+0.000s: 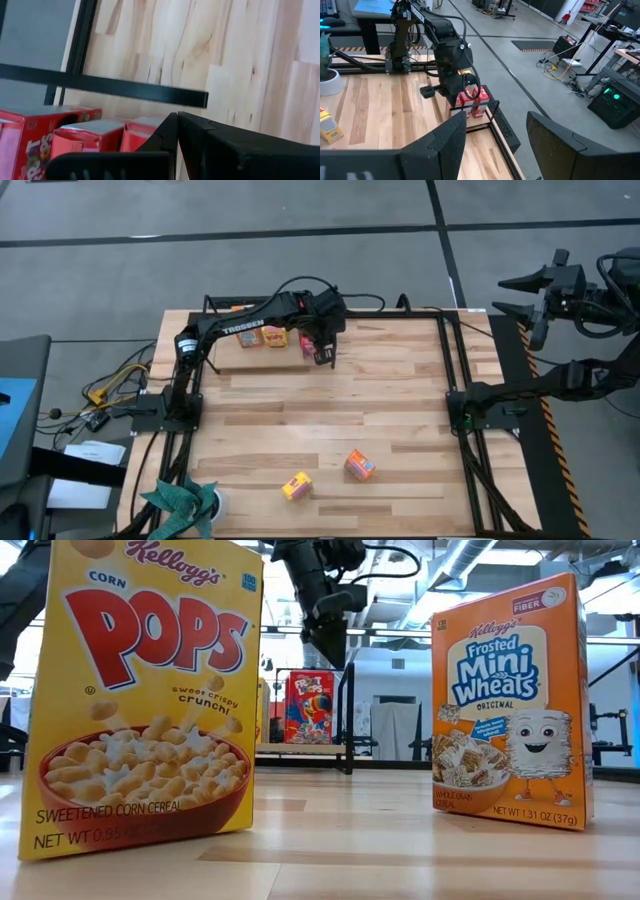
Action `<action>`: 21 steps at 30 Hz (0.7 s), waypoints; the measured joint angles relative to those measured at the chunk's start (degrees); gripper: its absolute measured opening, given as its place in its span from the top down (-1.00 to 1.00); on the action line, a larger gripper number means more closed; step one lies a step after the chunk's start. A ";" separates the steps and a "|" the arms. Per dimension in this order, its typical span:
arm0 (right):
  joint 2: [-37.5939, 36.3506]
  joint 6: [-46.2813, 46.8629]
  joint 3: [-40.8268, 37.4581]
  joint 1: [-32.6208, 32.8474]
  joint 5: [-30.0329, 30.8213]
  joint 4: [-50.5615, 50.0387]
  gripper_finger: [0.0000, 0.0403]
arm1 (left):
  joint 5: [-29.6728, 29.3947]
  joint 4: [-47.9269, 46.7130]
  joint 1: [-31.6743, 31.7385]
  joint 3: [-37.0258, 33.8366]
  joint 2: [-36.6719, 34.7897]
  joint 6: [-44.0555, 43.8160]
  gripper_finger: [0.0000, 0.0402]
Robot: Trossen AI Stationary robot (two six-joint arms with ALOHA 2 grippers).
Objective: Stack cereal on shelf
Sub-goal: Put the red cereal box on the shelf aligned with the other red cereal box
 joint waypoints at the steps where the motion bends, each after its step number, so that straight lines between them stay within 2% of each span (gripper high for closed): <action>1: 0.00 0.00 0.00 0.00 0.00 0.00 -0.15 | -0.06 -0.22 0.00 0.00 0.00 0.14 1.00; 21: 0.00 -0.02 0.00 -0.01 0.00 0.00 -0.15 | -3.62 -3.79 0.02 0.00 -0.07 1.01 1.00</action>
